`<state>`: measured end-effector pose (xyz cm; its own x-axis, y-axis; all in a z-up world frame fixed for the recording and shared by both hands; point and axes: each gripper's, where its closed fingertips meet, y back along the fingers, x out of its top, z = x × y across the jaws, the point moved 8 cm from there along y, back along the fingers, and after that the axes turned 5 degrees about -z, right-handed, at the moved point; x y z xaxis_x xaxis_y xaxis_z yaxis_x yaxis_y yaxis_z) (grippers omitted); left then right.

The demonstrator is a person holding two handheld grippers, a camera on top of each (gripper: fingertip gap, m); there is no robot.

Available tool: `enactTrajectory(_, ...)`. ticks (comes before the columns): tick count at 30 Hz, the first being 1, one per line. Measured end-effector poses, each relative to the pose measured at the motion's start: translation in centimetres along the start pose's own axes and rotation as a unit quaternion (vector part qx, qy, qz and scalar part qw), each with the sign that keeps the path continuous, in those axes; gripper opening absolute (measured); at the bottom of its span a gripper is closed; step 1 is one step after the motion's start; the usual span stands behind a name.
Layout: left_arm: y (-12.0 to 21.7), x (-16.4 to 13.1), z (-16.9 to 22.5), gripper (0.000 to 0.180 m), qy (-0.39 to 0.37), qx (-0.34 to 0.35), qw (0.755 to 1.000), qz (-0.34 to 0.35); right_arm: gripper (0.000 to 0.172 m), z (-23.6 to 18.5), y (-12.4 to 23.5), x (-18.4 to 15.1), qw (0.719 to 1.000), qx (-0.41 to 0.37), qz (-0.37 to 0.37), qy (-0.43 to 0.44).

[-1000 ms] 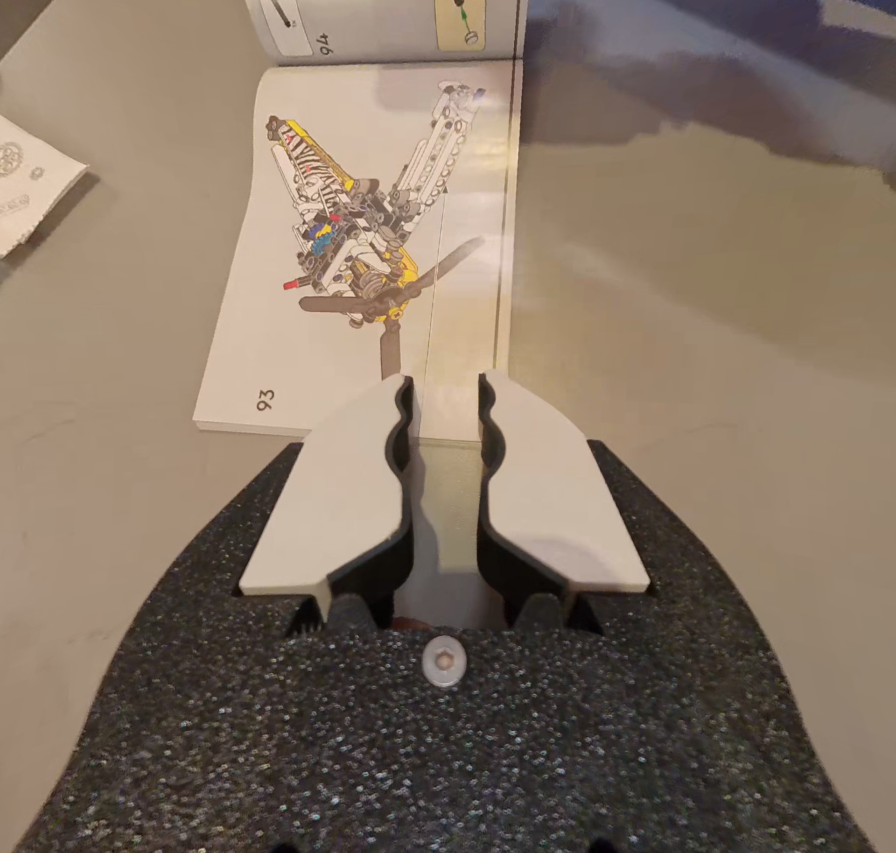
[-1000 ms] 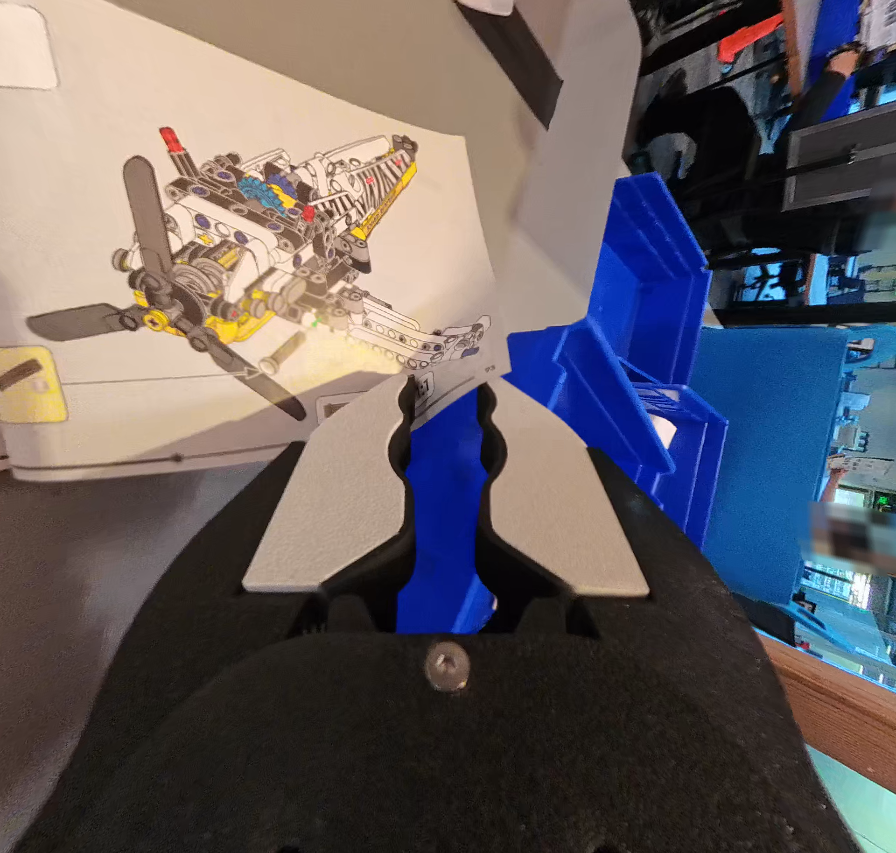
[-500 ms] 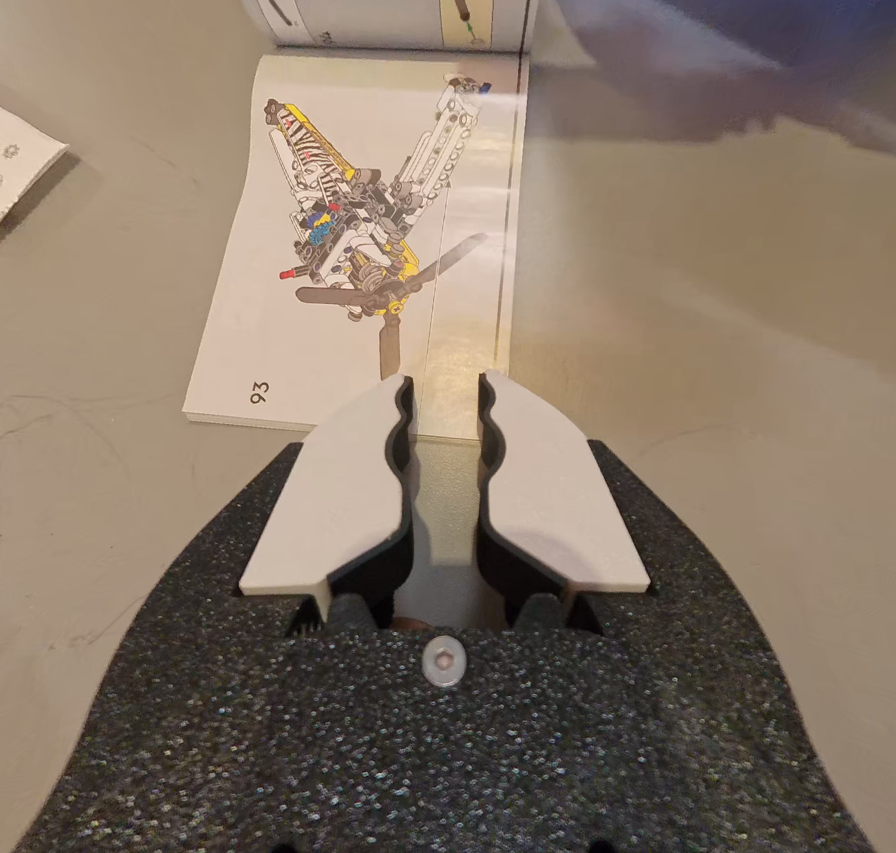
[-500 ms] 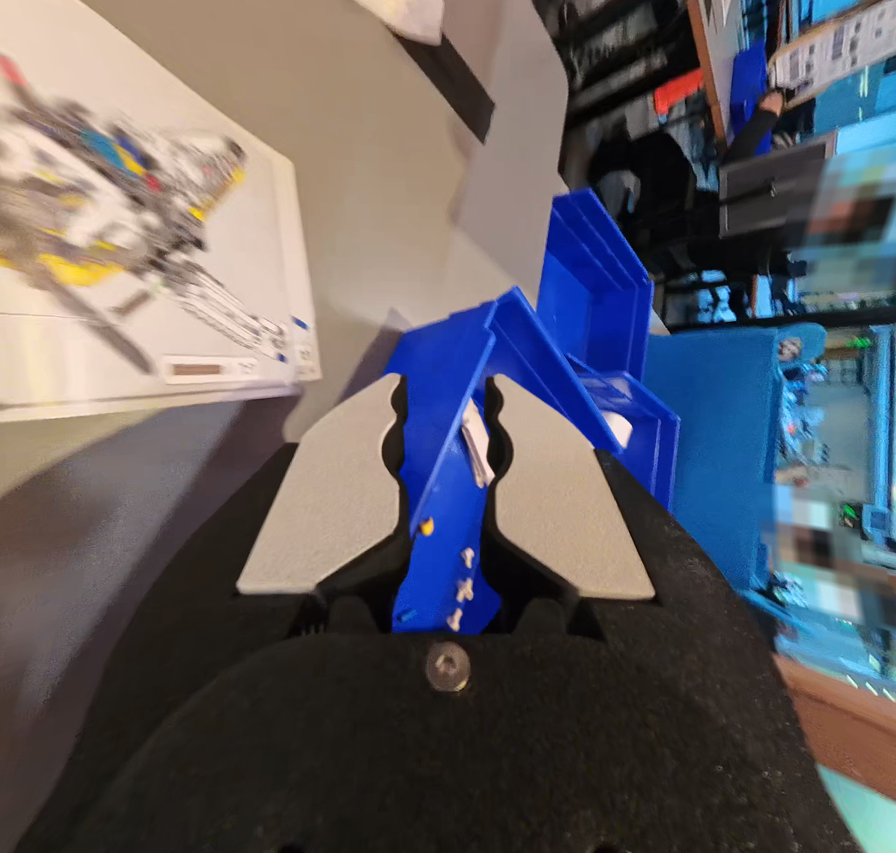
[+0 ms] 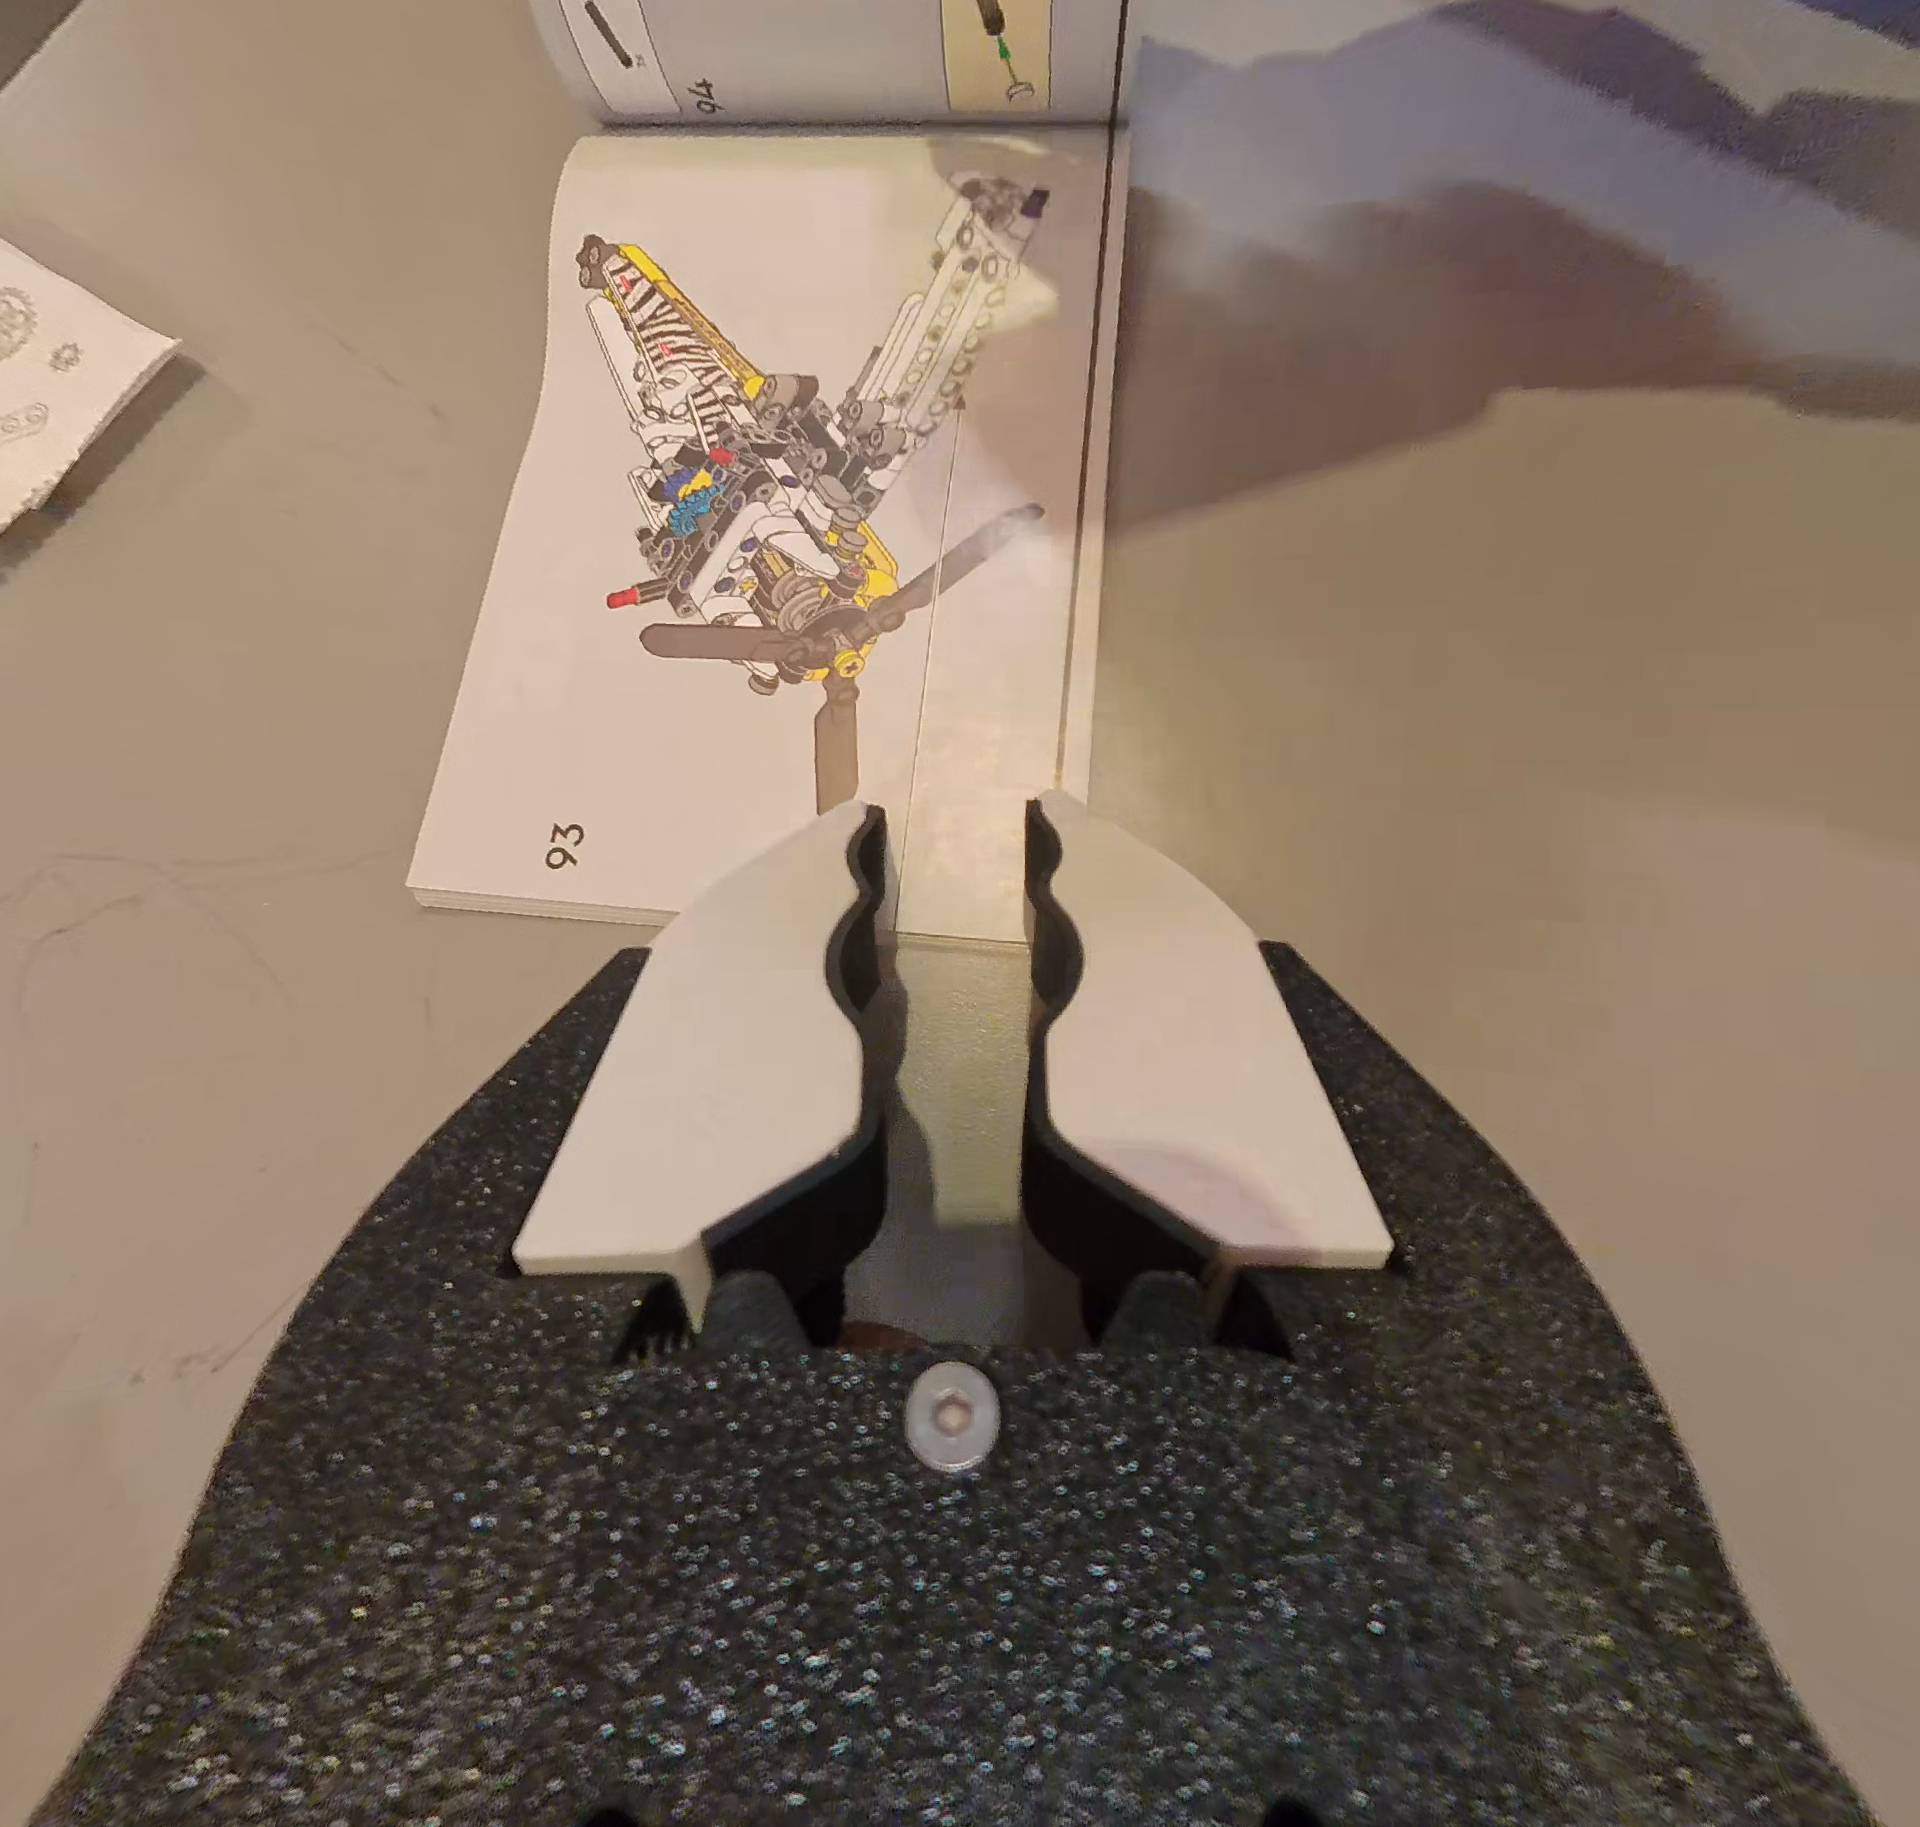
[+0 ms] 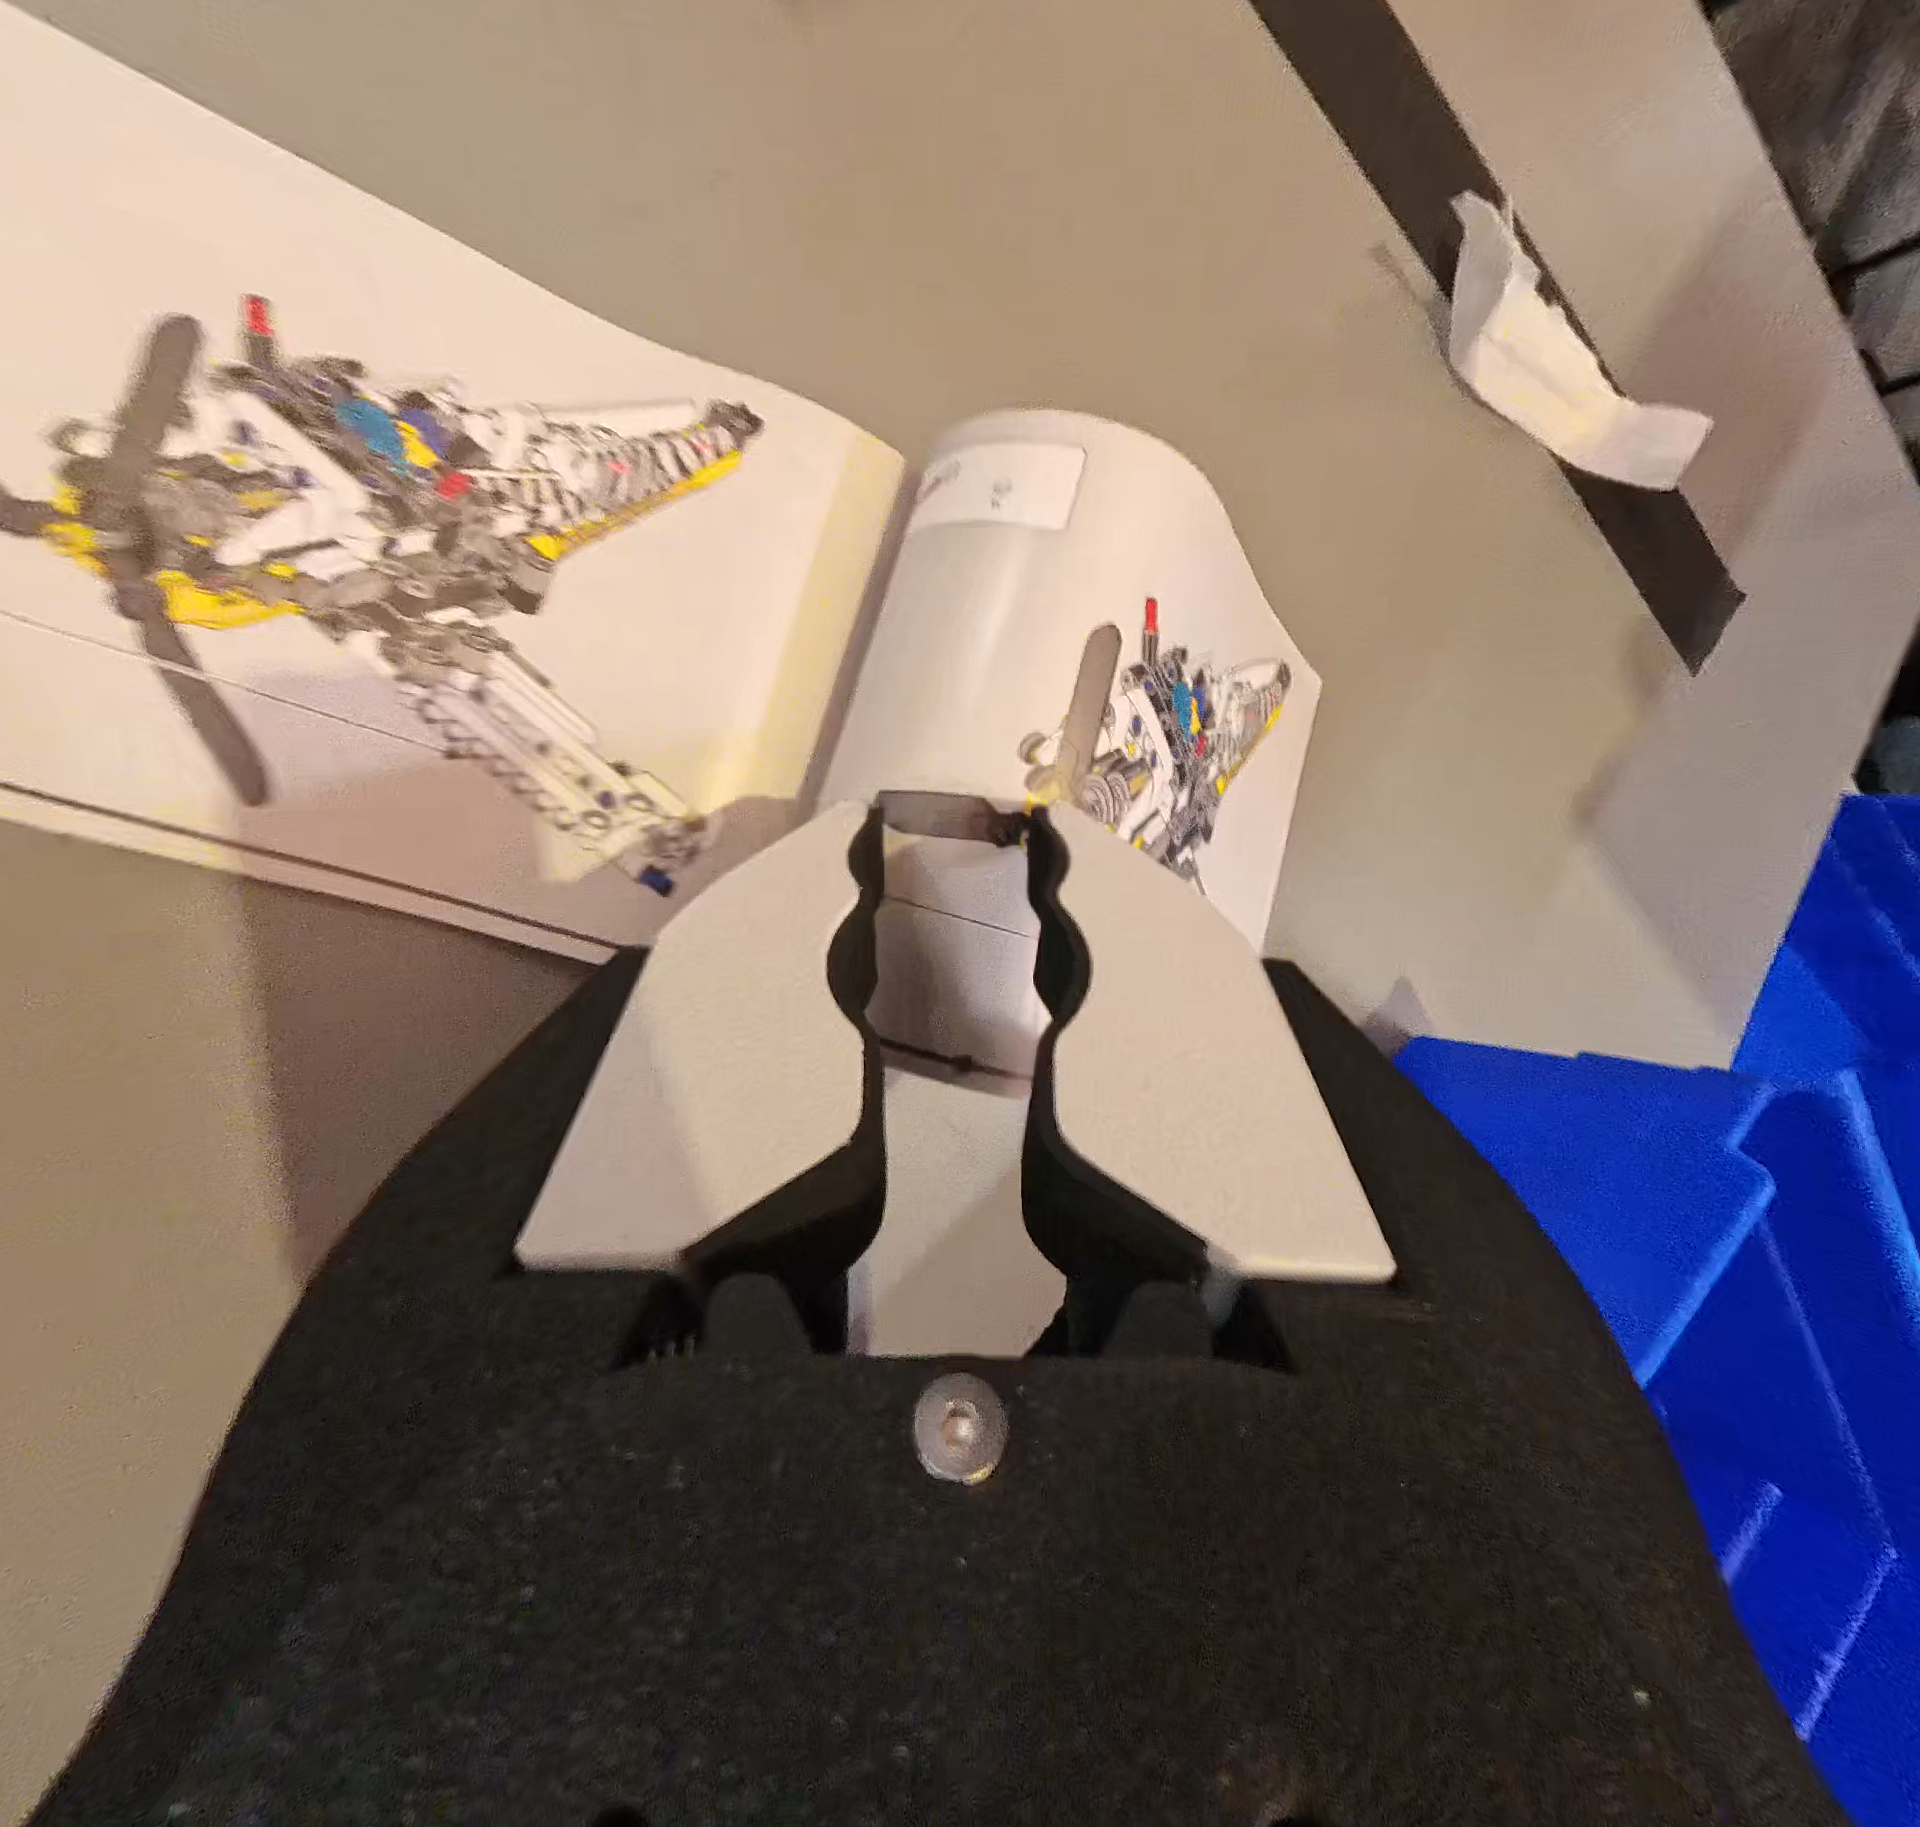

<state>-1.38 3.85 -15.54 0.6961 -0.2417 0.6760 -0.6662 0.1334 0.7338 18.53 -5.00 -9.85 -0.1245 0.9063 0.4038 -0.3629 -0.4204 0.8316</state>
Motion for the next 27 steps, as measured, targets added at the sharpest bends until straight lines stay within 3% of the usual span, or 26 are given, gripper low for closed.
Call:
enactTrajectory(10, 0.1, 0.0, 0.1, 0.029, -0.008, 0.016, 1.000, 0.005, 0.025, -1.6, 2.7, 0.8, 0.997, -0.054, 0.049, 0.030)
enactTrajectory(12, 0.6, 0.2, 0.3, 0.040, -0.015, 0.055, 0.998, 0.027, 0.025, -2.8, 3.6, 1.4, 0.995, -0.054, 0.071, 0.049)
enactTrajectory(15, 2.2, 0.5, 1.5, 0.040, -0.011, 0.069, 0.995, 0.068, 0.025, -5.1, 4.5, 2.1, 0.990, -0.044, 0.103, 0.086)
enactTrajectory(20, 5.9, -0.8, 4.1, 0.040, 0.037, 0.055, 0.988, 0.137, 0.024, -9.9, 4.6, 3.9, 0.976, 0.006, 0.152, 0.153)
enactTrajectory(27, 11.9, -6.7, 5.9, 0.039, 0.091, 0.110, 0.973, 0.179, 0.024, -18.6, 3.8, 7.4, 0.938, 0.156, 0.226, 0.213)
